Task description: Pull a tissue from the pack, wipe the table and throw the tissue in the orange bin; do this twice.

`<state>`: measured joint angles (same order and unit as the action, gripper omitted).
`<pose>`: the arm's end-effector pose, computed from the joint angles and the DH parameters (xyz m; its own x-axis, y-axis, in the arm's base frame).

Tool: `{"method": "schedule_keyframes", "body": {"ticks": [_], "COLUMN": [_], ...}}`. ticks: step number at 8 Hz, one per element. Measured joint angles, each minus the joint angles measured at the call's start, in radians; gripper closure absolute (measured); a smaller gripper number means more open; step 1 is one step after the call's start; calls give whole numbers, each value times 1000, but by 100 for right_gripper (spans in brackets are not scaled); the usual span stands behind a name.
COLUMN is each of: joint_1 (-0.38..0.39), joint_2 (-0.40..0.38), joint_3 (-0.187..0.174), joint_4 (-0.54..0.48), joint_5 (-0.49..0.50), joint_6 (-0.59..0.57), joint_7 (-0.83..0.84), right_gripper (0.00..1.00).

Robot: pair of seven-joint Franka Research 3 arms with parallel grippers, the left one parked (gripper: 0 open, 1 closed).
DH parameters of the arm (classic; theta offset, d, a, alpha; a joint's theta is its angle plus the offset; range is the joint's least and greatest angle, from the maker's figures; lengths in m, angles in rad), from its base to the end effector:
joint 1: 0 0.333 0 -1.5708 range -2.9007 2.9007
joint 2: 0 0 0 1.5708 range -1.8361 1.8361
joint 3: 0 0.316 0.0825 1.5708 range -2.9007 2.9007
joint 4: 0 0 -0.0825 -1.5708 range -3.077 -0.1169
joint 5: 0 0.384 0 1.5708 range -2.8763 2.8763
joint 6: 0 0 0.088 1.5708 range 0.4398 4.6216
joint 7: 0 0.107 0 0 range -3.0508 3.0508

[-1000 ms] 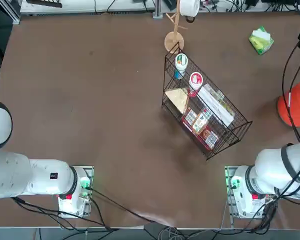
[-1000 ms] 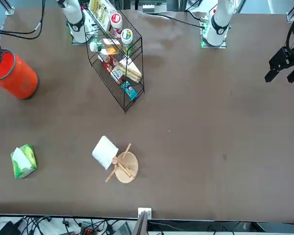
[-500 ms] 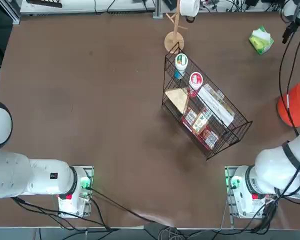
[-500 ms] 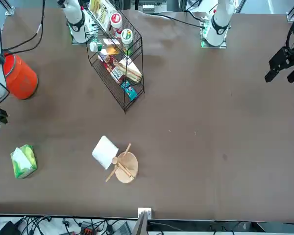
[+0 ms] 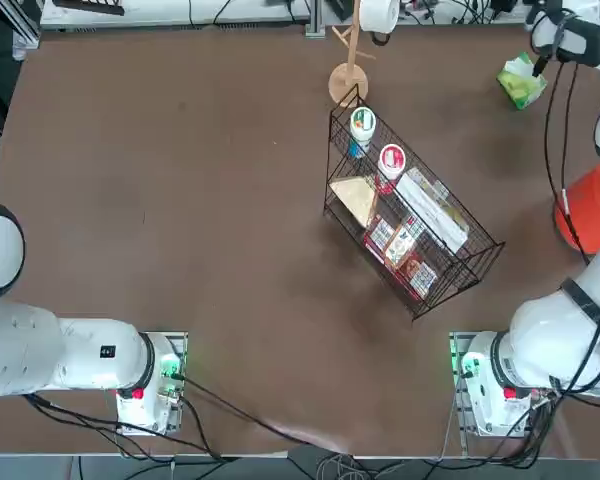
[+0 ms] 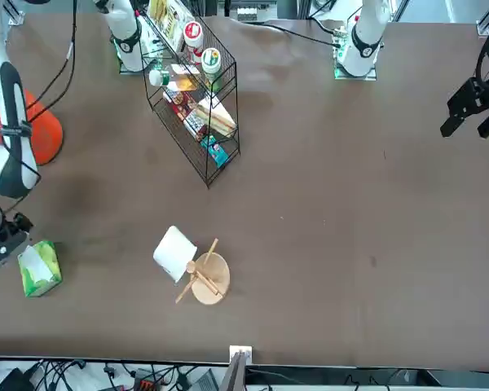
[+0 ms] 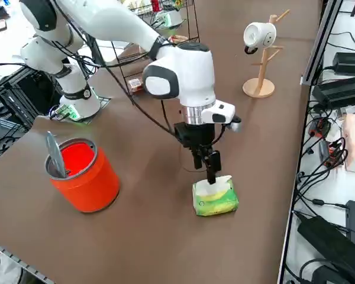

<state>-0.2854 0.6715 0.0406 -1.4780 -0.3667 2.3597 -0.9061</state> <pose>0.7121 -0.1886 0.3027 0.6437 0.7575 -0.1092 0.7462 -0.5896 0.3091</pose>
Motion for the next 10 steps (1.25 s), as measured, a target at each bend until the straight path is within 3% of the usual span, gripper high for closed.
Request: {"method": "schedule_keyframes", "body": {"ticks": [7, 8, 10], "joint_1": [17, 15, 14], "joint_2": [95, 100, 105], "joint_3": [-16, -20, -23], "joint_4": [3, 3, 4], "joint_5": [-115, -125, -129], "joint_6": [131, 140, 146], "joint_7": [4, 4, 4], "right_gripper": [18, 30, 44]}}
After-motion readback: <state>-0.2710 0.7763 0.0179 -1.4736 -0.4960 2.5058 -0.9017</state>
